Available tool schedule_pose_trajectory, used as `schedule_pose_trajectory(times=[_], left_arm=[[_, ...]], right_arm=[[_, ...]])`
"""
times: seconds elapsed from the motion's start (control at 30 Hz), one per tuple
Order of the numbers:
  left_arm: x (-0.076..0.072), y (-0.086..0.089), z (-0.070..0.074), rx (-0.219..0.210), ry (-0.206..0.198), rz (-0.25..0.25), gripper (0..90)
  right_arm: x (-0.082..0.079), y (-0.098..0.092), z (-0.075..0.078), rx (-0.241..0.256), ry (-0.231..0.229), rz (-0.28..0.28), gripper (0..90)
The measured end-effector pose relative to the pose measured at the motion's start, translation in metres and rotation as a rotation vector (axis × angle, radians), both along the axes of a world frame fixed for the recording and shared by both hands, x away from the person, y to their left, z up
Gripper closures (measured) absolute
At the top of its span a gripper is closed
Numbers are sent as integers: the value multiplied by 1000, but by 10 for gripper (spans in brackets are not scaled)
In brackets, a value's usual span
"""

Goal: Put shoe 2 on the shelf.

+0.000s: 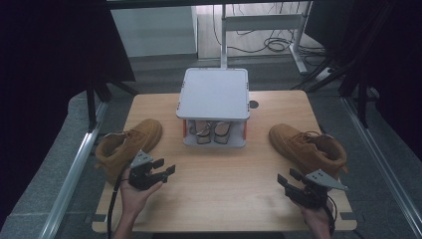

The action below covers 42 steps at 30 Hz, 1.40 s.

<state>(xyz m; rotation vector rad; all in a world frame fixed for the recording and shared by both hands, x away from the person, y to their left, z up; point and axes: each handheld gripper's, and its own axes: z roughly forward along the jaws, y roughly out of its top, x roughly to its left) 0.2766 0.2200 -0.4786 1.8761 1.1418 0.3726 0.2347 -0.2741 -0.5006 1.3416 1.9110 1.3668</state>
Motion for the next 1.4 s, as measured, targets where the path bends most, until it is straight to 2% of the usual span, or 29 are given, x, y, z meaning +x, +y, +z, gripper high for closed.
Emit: schedule_pose_trajectory(times=[0.17, 0.33, 0.53, 0.63, 0.97, 1.07, 1.4], left_arm=[[-7, 11, 20, -52, -53, 11, 456], [-14, 23, 42, -47, -95, 22, 453], [-15, 40, 62, -46, -109, 41, 453], [-13, 47, 67, -33, -112, 60, 455], [-5, 76, 81, -28, -113, 122, 435], [-1, 86, 82, -13, -128, 164, 437], [11, 116, 79, 3, -97, 202, 437]], right_arm=[[-1, 8, 6, -6, -13, 55, 412], [-1, 8, 6, -8, -15, 60, 412], [1, 12, 2, -10, 2, 70, 410], [2, 13, 1, -13, 5, 68, 409], [3, 15, -3, -16, 24, 68, 409], [4, 15, -4, -20, 29, 66, 409], [5, 13, -6, -20, 40, 60, 409]])
